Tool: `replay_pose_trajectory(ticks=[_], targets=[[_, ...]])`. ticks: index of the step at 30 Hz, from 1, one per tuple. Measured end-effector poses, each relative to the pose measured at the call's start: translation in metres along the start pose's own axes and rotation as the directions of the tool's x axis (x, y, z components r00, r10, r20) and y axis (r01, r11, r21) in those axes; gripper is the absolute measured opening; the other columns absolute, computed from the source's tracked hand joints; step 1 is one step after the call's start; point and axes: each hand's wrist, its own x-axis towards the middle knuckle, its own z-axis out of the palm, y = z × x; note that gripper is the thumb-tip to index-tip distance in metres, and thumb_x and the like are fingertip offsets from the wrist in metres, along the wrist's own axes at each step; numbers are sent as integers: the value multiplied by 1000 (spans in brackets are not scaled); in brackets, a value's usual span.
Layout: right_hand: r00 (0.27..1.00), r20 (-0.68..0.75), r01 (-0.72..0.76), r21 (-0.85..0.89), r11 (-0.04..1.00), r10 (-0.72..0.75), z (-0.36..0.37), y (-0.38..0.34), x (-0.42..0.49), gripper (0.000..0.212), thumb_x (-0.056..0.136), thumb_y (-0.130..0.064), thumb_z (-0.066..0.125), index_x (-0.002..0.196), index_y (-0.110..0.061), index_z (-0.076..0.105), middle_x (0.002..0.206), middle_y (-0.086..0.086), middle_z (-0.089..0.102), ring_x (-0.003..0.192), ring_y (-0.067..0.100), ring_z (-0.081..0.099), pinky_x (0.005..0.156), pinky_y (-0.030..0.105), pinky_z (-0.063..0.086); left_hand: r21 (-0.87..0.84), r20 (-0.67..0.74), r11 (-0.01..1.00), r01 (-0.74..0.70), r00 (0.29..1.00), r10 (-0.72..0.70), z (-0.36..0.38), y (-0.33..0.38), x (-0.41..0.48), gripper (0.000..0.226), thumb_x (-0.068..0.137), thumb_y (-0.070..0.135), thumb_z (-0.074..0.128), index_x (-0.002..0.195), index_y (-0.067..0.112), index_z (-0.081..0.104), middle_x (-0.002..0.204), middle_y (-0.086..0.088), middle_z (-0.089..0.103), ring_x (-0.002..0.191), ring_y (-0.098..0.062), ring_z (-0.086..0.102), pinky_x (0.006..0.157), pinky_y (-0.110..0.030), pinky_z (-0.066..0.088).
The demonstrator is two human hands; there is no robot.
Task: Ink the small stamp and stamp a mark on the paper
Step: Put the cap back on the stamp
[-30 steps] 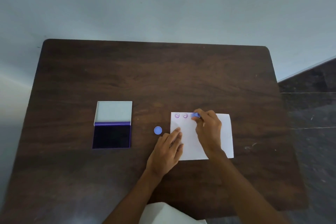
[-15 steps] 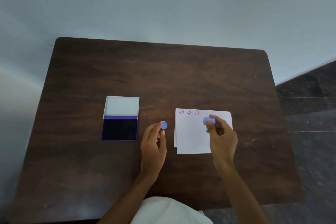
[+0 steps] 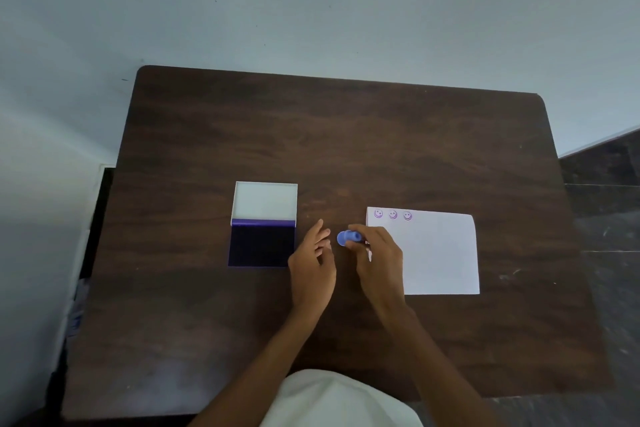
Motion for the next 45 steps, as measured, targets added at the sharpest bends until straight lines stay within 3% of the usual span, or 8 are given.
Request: replay_pose_trajectory(ticks=[3,9,22,28,32,35,39,45], targets=[[998,32,-63,33,997,62,5,-1,1,26,92,-19,62,113,-4,63,117,16,67,100,23,61,90,19,37,-7,26,1000,20,999,-19,-2,2,1,44,98,8,56,140,19,51,129,1,67,119,-8,60,79,7,35],[990,88,-110,-12,994,110,9,2,-2,34,91,-19,62,121,-3,58,126,17,62,110,29,59,96,22,35,6,54,1000,19,998,-19,-2,6,-2,44,98,15,58,140,21,52,129,1,67,118,-12,61,92,-11,37],[961,211,-165,-72,984,177,13,1,-1,45,93,-24,58,133,-8,46,141,13,50,123,25,50,110,28,31,44,75,999,15,997,-19,-2,7,0,43,98,19,58,140,22,52,131,1,65,102,4,48,91,-11,36],[960,231,-132,-124,983,158,14,0,0,47,93,-28,58,135,-10,45,144,11,48,125,24,48,111,29,31,42,63,999,-5,998,3,-2,6,1,43,97,20,59,140,21,52,129,-1,66,104,-1,57,91,-9,37],[953,268,-103,-161,982,144,15,4,-1,51,92,-28,61,136,-11,43,145,11,45,126,24,46,112,29,30,60,49,998,-27,998,24,0,5,1,43,97,16,59,139,18,53,123,-3,69,89,7,53,75,14,30],[957,260,-92,-158,983,131,16,5,-3,50,90,-26,63,134,-9,46,142,14,48,124,26,49,110,31,32,75,46,997,-29,999,26,1,4,1,43,97,14,59,139,16,53,122,-4,70,91,6,54,72,15,28],[963,249,-77,-132,988,109,15,6,-5,48,90,-22,64,132,-6,48,139,16,51,121,28,51,109,32,35,95,41,995,-23,999,20,0,6,0,43,97,17,59,140,19,52,124,-2,69,99,0,57,81,6,31],[959,238,-150,-39,988,155,13,7,1,40,94,-24,57,131,-12,47,140,11,49,116,18,49,99,16,28,80,74,997,-18,997,12,-4,9,0,44,98,17,58,141,18,50,126,-4,67,111,-15,63,94,-14,38]])
